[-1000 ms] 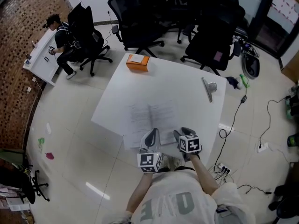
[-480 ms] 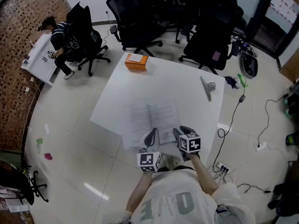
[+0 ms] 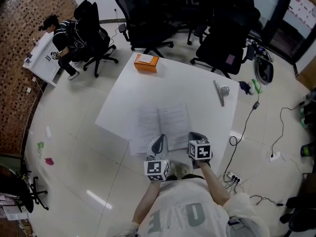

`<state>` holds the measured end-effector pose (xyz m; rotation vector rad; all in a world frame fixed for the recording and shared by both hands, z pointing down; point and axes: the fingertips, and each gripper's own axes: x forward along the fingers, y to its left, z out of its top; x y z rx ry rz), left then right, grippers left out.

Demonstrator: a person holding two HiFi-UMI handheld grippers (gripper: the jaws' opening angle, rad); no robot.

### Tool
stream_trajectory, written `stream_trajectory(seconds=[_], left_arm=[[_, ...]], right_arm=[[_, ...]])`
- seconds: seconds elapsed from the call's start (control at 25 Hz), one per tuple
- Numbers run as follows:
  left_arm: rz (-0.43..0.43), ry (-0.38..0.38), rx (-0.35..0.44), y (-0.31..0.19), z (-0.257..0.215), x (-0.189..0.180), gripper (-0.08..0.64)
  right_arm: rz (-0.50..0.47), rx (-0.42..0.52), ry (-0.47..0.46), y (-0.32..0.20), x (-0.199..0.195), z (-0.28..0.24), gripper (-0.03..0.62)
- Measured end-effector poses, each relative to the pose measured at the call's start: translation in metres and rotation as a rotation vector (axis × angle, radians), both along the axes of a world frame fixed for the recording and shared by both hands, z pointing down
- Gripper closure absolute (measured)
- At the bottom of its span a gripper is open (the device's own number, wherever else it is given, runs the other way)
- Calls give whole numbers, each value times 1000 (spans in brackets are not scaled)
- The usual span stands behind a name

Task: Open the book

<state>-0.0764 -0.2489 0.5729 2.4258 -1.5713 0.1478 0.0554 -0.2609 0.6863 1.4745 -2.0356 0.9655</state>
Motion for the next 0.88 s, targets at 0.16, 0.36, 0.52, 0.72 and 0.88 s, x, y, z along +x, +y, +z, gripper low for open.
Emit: stream_trajectory(seconds=[0.16, 0.36, 0.52, 0.72, 0.88], left_arm=[[29, -51, -7, 3, 11, 7, 546], [129, -117, 10, 13, 26, 30, 513], [236, -80, 11, 25, 30, 47, 428], [334, -30, -80, 39, 49, 57, 370], [358, -98, -104, 45, 66, 61, 364]], right_arm=[[-14, 24, -16, 0, -4, -9, 588], [-57, 56, -92, -3, -21, -35, 589], [-69, 65, -189, -7, -37, -55, 589], [-113, 75, -187, -14, -51, -63, 589], [-139, 74, -188, -13, -59, -65, 589]])
